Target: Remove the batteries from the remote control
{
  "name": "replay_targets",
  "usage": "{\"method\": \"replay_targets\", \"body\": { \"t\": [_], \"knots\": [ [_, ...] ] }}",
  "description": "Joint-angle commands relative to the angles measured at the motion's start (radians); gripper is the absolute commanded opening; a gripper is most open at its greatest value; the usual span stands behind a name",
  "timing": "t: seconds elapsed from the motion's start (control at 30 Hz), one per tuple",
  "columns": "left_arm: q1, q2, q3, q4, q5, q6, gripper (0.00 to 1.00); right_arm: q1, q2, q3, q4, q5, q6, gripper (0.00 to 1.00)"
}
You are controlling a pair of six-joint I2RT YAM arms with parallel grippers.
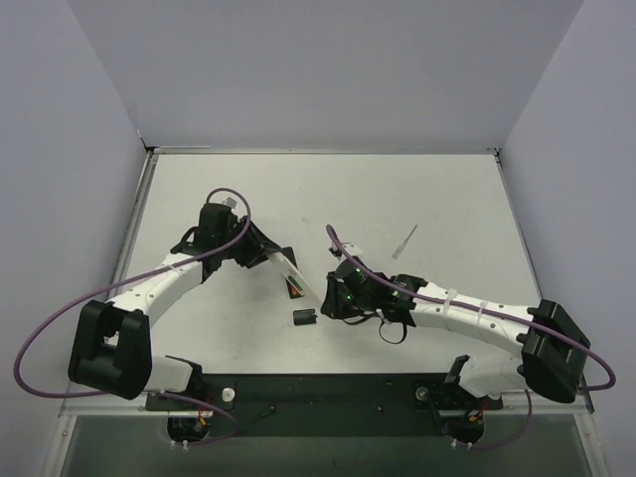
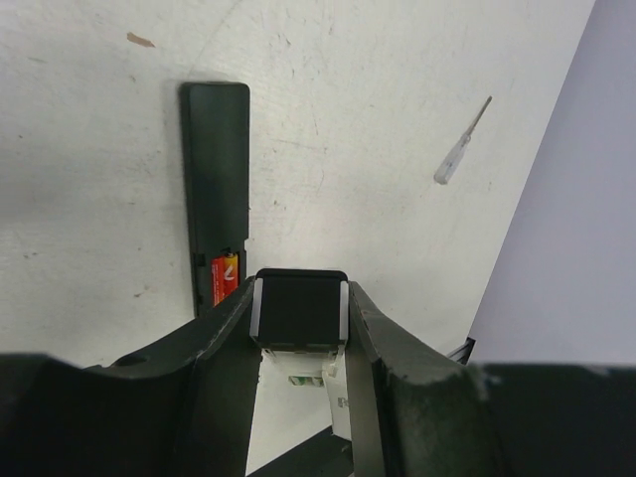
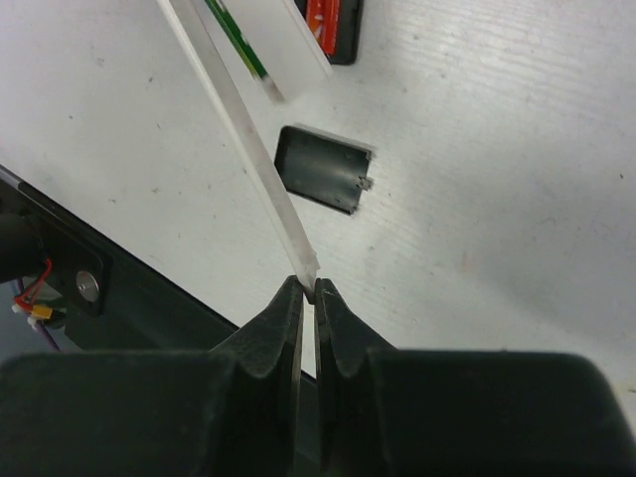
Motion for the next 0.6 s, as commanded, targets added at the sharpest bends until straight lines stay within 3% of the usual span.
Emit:
{"method": "replay_targets", "body": {
  "t": [0.0,0.13,0.3,0.57],
  "knots": [
    [0.031,0.01,0.09,-0.027,0.023,0.067,0.0,0.0,-0.095,-0.071,0.009,0.006,-0.012,0.0],
    [0.042,0.025,0.148,-0.107,-0.026,0.15,0.0,-0.001,-0.198,-0.147,-0.032,0.08,0.035,0.0],
    [0.039,0.031,0.168,-0.118,-0.012,0.19,0.0,-0.047,-0.253,-0.189,-0.202,0.272,0.131,0.0],
    [-0.044,0.126,0.256,-0.172,-0.01,0.247,0.0,-0.11,-0.235,-0.238,-0.273,0.285,0.184,0.0]
  ]
}}
